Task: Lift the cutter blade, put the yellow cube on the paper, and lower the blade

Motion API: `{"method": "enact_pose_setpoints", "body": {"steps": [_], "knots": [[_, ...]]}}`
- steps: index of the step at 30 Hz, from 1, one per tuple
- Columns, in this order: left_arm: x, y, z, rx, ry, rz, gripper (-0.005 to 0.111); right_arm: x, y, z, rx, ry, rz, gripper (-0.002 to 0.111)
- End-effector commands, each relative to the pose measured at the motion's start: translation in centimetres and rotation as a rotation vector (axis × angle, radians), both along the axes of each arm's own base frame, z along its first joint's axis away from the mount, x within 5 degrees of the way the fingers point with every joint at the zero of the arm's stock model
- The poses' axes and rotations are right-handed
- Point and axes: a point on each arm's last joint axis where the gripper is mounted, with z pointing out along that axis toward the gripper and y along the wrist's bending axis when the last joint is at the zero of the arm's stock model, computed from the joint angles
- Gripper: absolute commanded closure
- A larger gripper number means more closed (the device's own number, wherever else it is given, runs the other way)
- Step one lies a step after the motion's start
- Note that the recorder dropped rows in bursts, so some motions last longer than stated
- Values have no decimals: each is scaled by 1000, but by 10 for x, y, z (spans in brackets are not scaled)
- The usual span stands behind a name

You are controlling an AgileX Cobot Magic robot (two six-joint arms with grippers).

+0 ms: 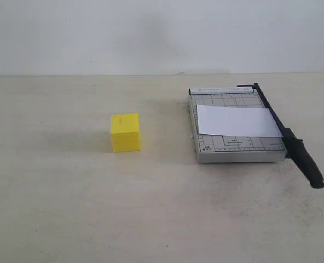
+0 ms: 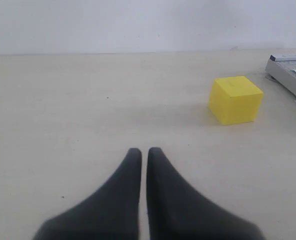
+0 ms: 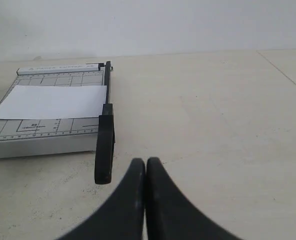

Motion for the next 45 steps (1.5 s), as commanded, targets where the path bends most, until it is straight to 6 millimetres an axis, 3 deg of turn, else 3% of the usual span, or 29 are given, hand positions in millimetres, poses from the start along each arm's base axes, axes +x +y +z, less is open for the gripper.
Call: {"method": "enact_pose_setpoints", "body": {"steps": [1, 8, 12, 16, 19, 23, 26, 28, 30, 31, 33, 36, 37, 38, 41, 45], "knots": [[0, 0, 0, -4, -4, -6, 102, 0, 0, 1, -12, -12, 0, 109], [0, 0, 0, -4, -4, -6, 102, 1, 0, 4, -17, -48, 0, 109], [0, 0, 0, -4, -4, -6, 102, 2, 3, 16, 314, -194, -17, 109], [0, 0, 0, -4, -4, -6, 102, 2, 1, 27, 356, -316, -29, 109], [0, 0, 0, -4, -4, -6, 102, 2, 0, 30, 574, -361, -48, 109], [0, 0, 0, -4, -4, -6, 102, 2, -1, 34, 625, -410, -50, 109], [0, 0, 0, -4, -4, -6, 102, -3, -6, 50, 627, -603, -40, 109], [0, 0, 0, -4, -4, -6, 102, -10, -5, 75, 538, -731, -1, 109], [0, 0, 0, -4, -4, -6, 102, -9, 1, 108, 380, -747, 51, 109], [0, 0, 0, -4, -4, -6, 102, -4, 4, 122, 295, -728, 78, 109], [0, 0, 0, -4, -4, -6, 102, 29, 10, 134, 110, -573, 143, 109], [0, 0, 0, -4, -4, -6, 102, 92, 13, 119, -6, -274, 202, 109], [0, 0, 0, -4, -4, -6, 102, 123, 11, 105, 44, -148, 196, 108], [0, 0, 0, -4, -4, -6, 102, 136, 10, 99, 63, -95, 196, 105], [0, 0, 0, -4, -4, -6, 102, 162, 10, 79, 26, 28, 223, 86], [0, 0, 0, -4, -4, -6, 102, 179, 7, 48, 85, 193, 178, 41]]}}
